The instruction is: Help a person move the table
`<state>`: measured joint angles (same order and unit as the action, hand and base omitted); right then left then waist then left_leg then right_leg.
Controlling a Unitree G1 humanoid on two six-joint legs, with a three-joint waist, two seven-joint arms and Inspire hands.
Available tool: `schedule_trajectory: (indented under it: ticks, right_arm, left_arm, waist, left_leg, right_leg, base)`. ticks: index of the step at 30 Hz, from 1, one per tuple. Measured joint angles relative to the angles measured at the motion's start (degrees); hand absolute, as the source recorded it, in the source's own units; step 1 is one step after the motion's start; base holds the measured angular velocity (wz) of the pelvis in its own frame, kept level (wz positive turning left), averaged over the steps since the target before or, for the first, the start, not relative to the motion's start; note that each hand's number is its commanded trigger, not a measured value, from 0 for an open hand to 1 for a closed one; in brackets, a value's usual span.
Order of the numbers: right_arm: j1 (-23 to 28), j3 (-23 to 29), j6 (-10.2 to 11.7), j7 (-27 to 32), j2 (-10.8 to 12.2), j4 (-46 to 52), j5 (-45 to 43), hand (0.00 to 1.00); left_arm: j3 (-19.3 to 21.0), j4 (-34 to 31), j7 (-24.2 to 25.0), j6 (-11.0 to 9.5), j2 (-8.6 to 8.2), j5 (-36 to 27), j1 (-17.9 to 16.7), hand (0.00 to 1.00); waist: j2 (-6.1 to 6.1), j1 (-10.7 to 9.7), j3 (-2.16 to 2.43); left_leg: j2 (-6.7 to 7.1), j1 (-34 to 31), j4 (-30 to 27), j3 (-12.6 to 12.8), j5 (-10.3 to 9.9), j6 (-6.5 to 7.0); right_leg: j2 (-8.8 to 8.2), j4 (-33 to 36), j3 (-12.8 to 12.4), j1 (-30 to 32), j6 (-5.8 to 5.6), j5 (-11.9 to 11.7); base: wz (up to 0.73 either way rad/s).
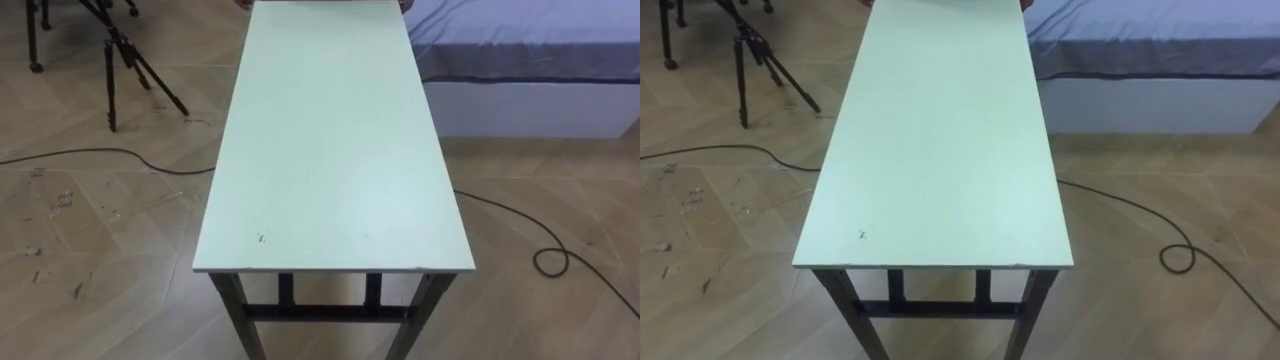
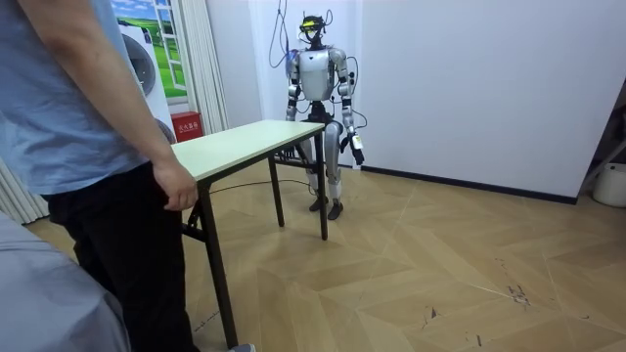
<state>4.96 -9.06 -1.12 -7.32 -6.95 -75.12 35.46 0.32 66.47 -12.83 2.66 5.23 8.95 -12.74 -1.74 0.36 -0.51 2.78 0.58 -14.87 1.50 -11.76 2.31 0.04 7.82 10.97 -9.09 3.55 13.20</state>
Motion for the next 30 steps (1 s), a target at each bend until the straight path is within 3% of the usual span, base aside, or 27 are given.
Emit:
schedule_trajectory:
  ticks: [2, 3, 5, 6, 10, 14, 17, 20, 25, 30]
  right_arm:
    - [0.0, -0.6, 0.0, -0.6, -0.1, -0.1, 0.4, 0.00]
    - [0.0, -0.8, 0.0, -1.4, -0.3, -0.1, 0.7, 0.00]
    - [0.1, -0.8, -0.1, -2.3, -0.6, 0.1, 1.5, 0.00]
    - [0.0, -0.8, -0.1, -3.0, -0.7, 0.5, 2.1, 0.00]
    - [-0.5, -0.8, 0.0, -6.0, -1.2, 2.5, 2.5, 0.00]
    - [0.3, -0.7, -0.1, -8.2, -2.7, 11.2, 3.3, 0.00]
    - [3.4, -0.2, 0.4, -9.2, -3.4, 21.3, 6.6, 0.00]
    - [8.4, -0.3, 0.6, -11.6, -3.6, 32.1, 10.8, 0.00]
    - [15.8, -4.7, 0.5, -14.6, -4.3, 47.0, 16.6, 0.00]
    - [16.8, -8.1, 0.4, -17.2, -4.1, 53.8, 20.9, 0.00]
  left_arm:
    - [0.0, -0.1, 0.9, 0.0, 0.04, -3.1, 0.4, 0.00]
    - [0.0, -0.1, 1.6, 0.0, 0.09, -6.3, 0.6, 0.00]
    - [0.0, -0.1, 2.8, 0.0, 0.45, -11.0, 0.6, 0.00]
    - [0.0, -0.2, 3.7, -0.2, 0.77, -14.5, 0.7, 0.00]
    - [-0.7, -1.0, 8.0, -2.3, 1.19, -26.6, 0.9, 0.00]
    - [-1.0, -4.7, 11.9, -2.8, 2.10, -33.3, 0.9, 0.00]
    - [-3.1, -10.9, 14.9, -3.2, 2.28, -41.5, 0.1, 0.00]
    - [-5.7, -20.9, 18.3, -3.5, 2.68, -49.6, -3.1, 0.00]
    - [-13.6, -33.9, 22.5, -4.3, 3.99, -65.5, -7.7, 0.00]
    - [-19.6, -44.3, 25.3, -4.7, 5.02, -79.7, -11.3, 0.00]
  waist:
    - [0.44, -0.1, 0.10]
    - [0.39, -0.2, -0.17]
    - [0.55, -0.1, -0.25]
    - [1.15, 0.0, 0.09]
    - [1.60, 0.0, -0.02]
    - [2.01, -0.1, -0.20]
    - [2.04, -0.1, -0.17]
    - [1.79, 0.0, -0.14]
    - [1.94, -0.1, -0.13]
    - [1.88, -0.3, -0.13]
  left_leg:
    - [0.00, -0.2, -0.2, 0.1, 0.0, 0.01]
    - [0.00, -0.4, -0.4, 0.1, -0.1, 0.03]
    - [-0.01, -0.7, -0.6, 0.1, -0.1, 0.04]
    - [-0.04, -1.2, -0.7, 0.2, -0.1, 0.05]
    - [0.00, -2.0, -0.6, 0.2, -0.1, 0.06]
    - [-0.03, -2.5, -0.7, 0.1, -0.1, 0.06]
    - [-0.13, -2.9, -0.7, 0.1, -0.1, 0.06]
    - [-0.10, -3.0, -0.6, -0.1, -0.1, 0.06]
    - [-0.27, -3.1, -0.6, 0.2, -0.1, 0.06]
    - [-0.29, -3.1, -0.8, 0.2, -0.1, 0.10]
  right_leg:
    - [-0.02, 0.0, 0.1, 0.0, 0.00, 0.0]
    - [-0.02, 0.0, 0.1, 0.2, 0.00, 0.0]
    - [-0.01, 0.0, 0.1, 0.4, 0.00, 0.0]
    - [-0.01, 0.0, 0.2, 0.9, 0.00, 0.0]
    - [-0.07, 0.1, 0.3, 1.7, -0.06, -0.1]
    - [-0.06, 0.2, 0.6, 2.1, -0.06, -0.1]
    - [-0.10, 1.1, 1.2, 2.3, -0.07, -0.1]
    - [-0.10, 1.1, 1.4, 2.4, -0.08, -0.1]
    - [-0.20, 1.9, 1.7, 2.8, -0.19, -0.1]
    - [-0.20, 2.4, 0.9, 3.1, -0.24, 0.0]
  base:
    - [0.00]
    - [0.00]
    - [0.00]
    - [0.00]
    - [0.00]
    - [0.02]
    - [0.12]
    - [0.06]
    - [-0.01]
    - [-0.07]
